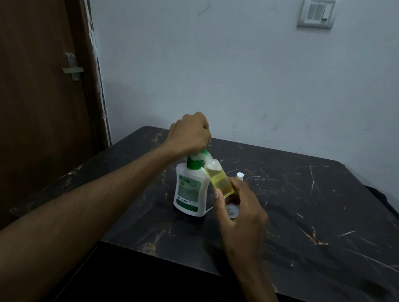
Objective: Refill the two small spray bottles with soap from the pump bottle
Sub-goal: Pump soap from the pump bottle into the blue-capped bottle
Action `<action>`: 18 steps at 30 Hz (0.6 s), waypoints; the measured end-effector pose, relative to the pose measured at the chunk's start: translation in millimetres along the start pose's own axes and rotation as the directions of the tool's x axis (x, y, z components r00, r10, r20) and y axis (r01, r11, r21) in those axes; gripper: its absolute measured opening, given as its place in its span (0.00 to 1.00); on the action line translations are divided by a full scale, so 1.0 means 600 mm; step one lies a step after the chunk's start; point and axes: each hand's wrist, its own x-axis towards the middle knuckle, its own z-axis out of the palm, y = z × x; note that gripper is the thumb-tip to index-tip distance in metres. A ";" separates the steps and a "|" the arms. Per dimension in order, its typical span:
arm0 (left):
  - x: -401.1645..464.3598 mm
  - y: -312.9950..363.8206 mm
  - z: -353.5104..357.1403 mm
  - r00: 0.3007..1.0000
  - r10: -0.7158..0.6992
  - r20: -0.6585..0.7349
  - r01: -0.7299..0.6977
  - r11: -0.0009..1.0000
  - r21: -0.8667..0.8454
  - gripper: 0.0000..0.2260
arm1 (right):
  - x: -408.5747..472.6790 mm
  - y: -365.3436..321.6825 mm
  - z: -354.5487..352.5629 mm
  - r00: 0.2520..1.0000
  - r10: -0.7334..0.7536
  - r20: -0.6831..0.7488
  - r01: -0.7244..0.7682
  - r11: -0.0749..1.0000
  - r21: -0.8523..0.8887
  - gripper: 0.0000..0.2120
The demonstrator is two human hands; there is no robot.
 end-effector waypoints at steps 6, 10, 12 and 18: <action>-0.005 -0.006 -0.005 0.983 -0.186 0.004 0.178 0.933 -0.313 0.15 | 0.004 -0.001 -0.011 0.999 0.022 0.042 -0.022 1.000 0.000 0.07; -0.001 -0.009 -0.006 0.966 -0.260 -0.006 0.234 0.879 -0.416 0.15 | 0.001 -0.008 -0.028 0.997 0.066 0.050 -0.069 0.996 0.050 0.09; 0.002 -0.010 -0.007 0.953 -0.304 0.004 0.270 0.840 -0.471 0.16 | -0.004 -0.007 -0.034 0.990 0.119 0.077 -0.125 0.989 0.083 0.07; -0.008 -0.016 -0.017 0.945 -0.323 -0.047 0.244 0.795 -0.556 0.14 | -0.010 0.001 -0.067 0.965 0.210 0.154 -0.236 0.956 0.173 0.05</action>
